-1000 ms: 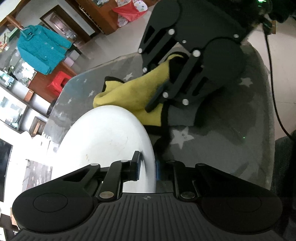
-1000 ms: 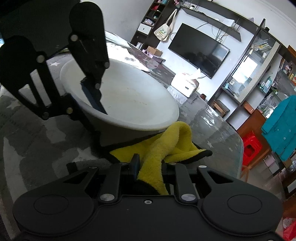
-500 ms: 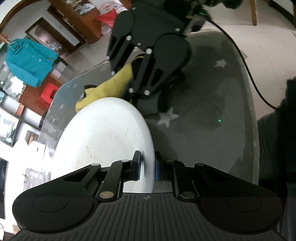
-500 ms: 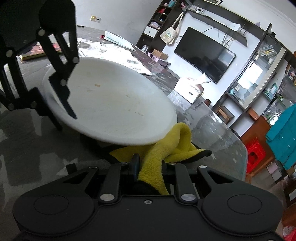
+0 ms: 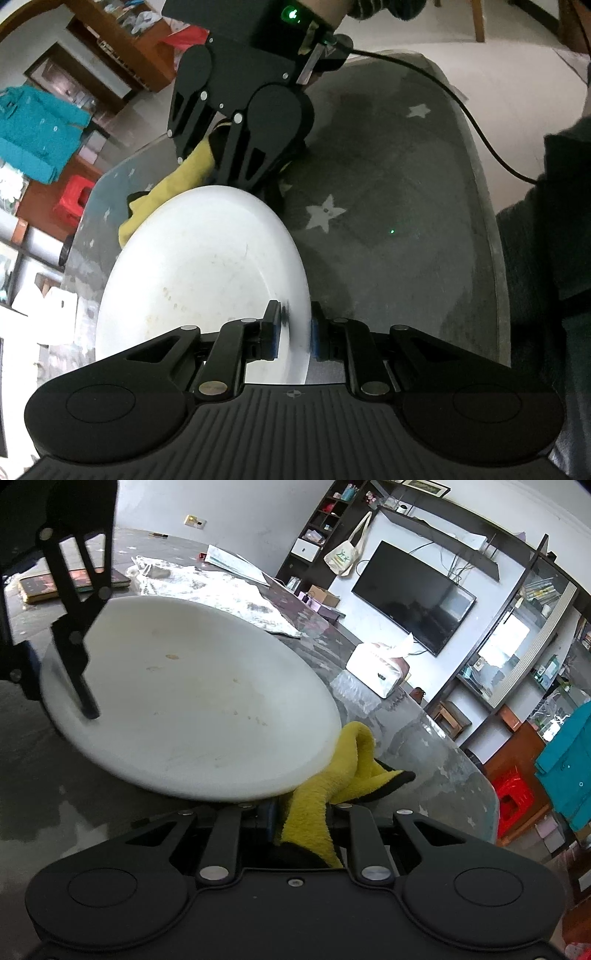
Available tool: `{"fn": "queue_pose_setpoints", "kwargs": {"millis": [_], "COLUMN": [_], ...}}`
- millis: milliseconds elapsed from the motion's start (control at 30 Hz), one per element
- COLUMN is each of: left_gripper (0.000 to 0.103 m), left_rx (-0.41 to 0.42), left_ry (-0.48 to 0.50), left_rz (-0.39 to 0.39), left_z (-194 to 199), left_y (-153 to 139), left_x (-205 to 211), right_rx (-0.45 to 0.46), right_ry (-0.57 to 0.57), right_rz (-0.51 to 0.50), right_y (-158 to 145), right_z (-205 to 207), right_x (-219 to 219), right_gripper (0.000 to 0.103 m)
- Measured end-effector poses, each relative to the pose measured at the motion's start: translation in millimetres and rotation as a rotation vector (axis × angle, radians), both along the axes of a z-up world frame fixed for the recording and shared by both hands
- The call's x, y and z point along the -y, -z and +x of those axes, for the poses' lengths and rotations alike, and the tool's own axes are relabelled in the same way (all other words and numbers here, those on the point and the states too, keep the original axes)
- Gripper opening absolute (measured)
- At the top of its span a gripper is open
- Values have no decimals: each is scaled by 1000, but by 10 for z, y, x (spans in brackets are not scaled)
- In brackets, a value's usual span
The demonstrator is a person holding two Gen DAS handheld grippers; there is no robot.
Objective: Clean bowl
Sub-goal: 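Wipe the bowl interior near the left gripper with the cloth while the left gripper holds the rim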
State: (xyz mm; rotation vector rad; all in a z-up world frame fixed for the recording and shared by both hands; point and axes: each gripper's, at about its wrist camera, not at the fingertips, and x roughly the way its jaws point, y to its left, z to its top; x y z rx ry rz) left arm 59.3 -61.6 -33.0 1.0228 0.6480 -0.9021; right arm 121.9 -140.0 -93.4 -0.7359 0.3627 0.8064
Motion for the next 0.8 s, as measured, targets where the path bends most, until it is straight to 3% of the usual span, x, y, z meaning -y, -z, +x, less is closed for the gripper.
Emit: {"fn": "queue_pose_setpoints", "kwargs": {"millis": [200,433,800], "left_gripper": [19,31,36], "left_rx": [-12,-18,-13], "left_ry": [-47,-115,-201], "left_rz": [-18,-37,-79], "left_z": [-112,-85,-63], "left_y": [0,-70,-124], "left_x": [35,42,114], "right_rx": [-3,-7,-45], "right_ry": [8,39,146], "right_rz": [4,-2,27], "right_y": [0,-11,-31], "right_z": [32,-35,-155], "right_x": [18,62,95], "right_gripper": [21,21,21]}}
